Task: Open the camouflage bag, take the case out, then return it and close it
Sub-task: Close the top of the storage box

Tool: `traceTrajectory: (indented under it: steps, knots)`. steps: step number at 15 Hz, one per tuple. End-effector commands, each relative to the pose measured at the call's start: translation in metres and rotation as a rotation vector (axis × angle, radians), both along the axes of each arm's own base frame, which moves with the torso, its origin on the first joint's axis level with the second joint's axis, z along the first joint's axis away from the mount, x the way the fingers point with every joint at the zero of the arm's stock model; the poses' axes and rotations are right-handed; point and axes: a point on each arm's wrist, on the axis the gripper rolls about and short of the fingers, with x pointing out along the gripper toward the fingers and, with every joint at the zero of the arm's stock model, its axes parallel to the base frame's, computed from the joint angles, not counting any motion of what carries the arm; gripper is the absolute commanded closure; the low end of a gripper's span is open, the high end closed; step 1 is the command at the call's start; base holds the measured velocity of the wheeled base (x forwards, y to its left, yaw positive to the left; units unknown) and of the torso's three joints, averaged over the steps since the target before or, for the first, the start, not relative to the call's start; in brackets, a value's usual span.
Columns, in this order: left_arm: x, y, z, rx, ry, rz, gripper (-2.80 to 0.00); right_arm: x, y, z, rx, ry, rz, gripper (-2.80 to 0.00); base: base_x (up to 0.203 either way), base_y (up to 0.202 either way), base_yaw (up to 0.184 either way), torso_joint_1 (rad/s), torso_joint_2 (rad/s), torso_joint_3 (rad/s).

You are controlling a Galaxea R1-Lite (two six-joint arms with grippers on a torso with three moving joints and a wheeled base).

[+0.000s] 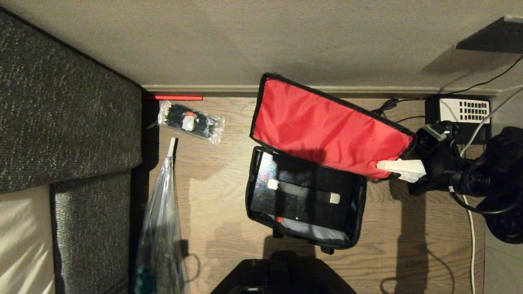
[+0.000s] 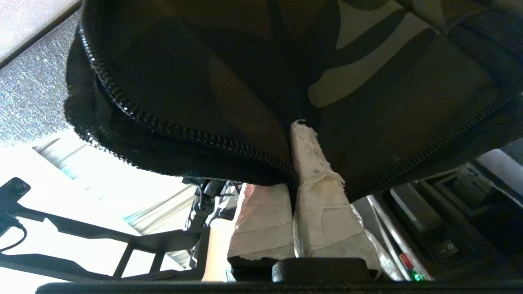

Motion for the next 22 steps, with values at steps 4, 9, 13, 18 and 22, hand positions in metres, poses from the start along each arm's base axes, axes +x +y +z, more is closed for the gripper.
traceTrajectory:
  steps: [4, 9, 13, 18, 22]
  knots:
    - [0.0000, 0.0000, 0.0000, 0.000, 0.000, 0.001, 0.00, 0.0018, -0.0026, -0.0039, 0.003, 0.023, -0.002, 0.00, 0.000, 0.000, 0.000, 0.000, 0.00, 0.000]
    - [0.0000, 0.0000, 0.0000, 0.000, 0.000, 0.001, 0.00, 0.0020, -0.0063, -0.0028, 0.002, 0.019, -0.013, 0.00, 0.000, 0.000, 0.000, 0.000, 0.00, 0.000]
    - [0.0000, 0.0000, 0.0000, 0.000, 0.000, 0.001, 0.00, 0.0013, -0.0067, -0.0007, 0.002, 0.011, -0.014, 0.00, 0.000, 0.000, 0.000, 0.000, 0.00, 0.000]
    - [0.0000, 0.0000, -0.0001, -0.003, 0.001, 0.001, 0.00, -0.0003, -0.0066, -0.0023, 0.002, 0.019, -0.016, 0.00, 0.000, 0.000, 0.000, 0.000, 0.00, 0.000]
    - [-0.0001, 0.0000, 0.0000, -0.002, -0.001, 0.001, 0.00, 0.0001, -0.0066, -0.0032, 0.003, 0.022, -0.018, 0.00, 0.000, 0.000, 0.000, 0.000, 0.00, 0.000]
